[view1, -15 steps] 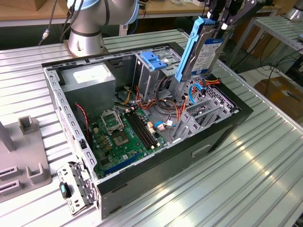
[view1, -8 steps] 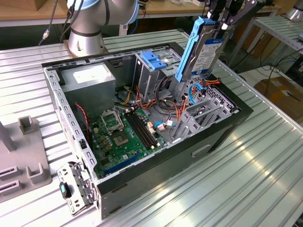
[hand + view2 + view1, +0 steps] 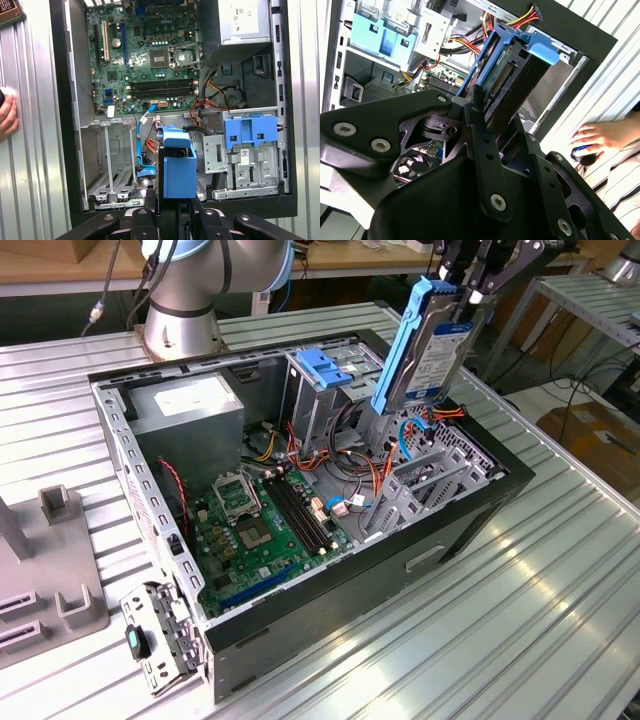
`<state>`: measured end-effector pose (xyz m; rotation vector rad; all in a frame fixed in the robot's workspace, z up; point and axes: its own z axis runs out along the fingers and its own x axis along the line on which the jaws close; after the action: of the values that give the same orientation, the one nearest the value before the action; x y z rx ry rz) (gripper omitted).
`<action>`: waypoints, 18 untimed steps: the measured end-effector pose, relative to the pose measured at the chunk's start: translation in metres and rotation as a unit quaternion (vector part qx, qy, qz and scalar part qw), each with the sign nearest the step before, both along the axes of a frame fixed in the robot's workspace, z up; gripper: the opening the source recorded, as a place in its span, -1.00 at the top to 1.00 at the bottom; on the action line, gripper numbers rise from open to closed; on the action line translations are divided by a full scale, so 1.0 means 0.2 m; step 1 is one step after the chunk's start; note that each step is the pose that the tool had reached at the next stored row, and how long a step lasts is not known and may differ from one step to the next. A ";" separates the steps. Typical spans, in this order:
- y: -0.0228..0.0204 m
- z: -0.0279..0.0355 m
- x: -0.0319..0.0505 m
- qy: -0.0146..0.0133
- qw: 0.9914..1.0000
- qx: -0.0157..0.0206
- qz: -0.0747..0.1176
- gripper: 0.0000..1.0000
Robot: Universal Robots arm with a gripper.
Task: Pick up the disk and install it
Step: 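Insert the disk into the insertion slot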
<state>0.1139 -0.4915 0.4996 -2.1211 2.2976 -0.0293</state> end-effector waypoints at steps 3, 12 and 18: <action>-0.020 0.000 0.000 0.000 1.000 0.000 0.000 0.30; -0.122 0.000 0.000 0.000 1.000 0.000 0.000 0.30; -0.186 0.000 0.000 0.000 1.000 0.000 0.000 0.30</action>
<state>0.1139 -0.5288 0.4996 -2.1212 2.2977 -0.0294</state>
